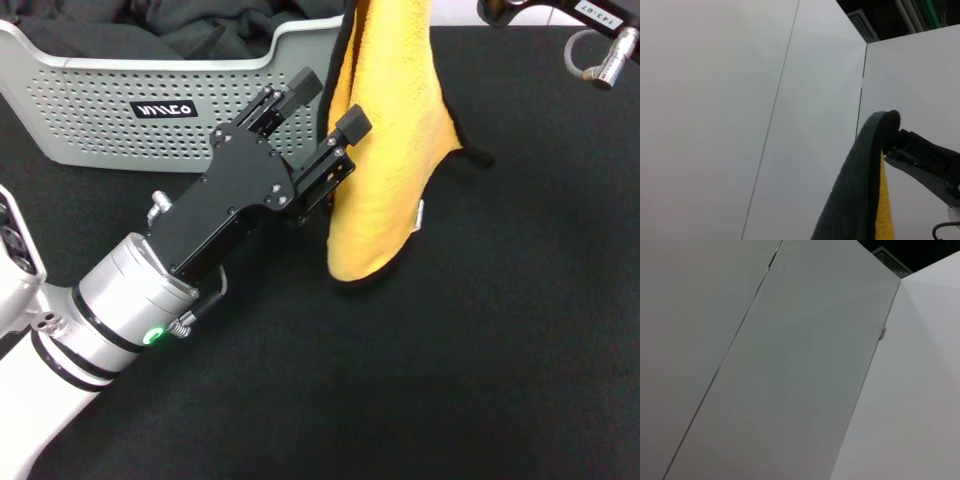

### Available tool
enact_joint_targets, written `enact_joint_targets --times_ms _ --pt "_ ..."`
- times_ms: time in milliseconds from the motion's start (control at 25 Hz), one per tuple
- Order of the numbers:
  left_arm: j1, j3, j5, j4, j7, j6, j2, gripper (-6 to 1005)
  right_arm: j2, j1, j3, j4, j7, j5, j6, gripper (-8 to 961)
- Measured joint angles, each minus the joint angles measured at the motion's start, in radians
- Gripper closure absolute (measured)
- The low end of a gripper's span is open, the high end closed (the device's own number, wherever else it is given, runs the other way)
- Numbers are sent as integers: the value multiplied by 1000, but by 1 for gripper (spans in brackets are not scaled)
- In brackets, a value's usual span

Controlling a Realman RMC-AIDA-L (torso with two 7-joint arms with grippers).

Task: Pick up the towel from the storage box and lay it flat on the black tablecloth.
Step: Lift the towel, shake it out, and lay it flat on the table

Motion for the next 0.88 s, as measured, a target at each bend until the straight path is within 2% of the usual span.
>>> enact_joint_targets --times_ms 880 --pt "12 3 -37 -31 27 -44 0 356 -3 -31 9 -27 0 17 39 927"
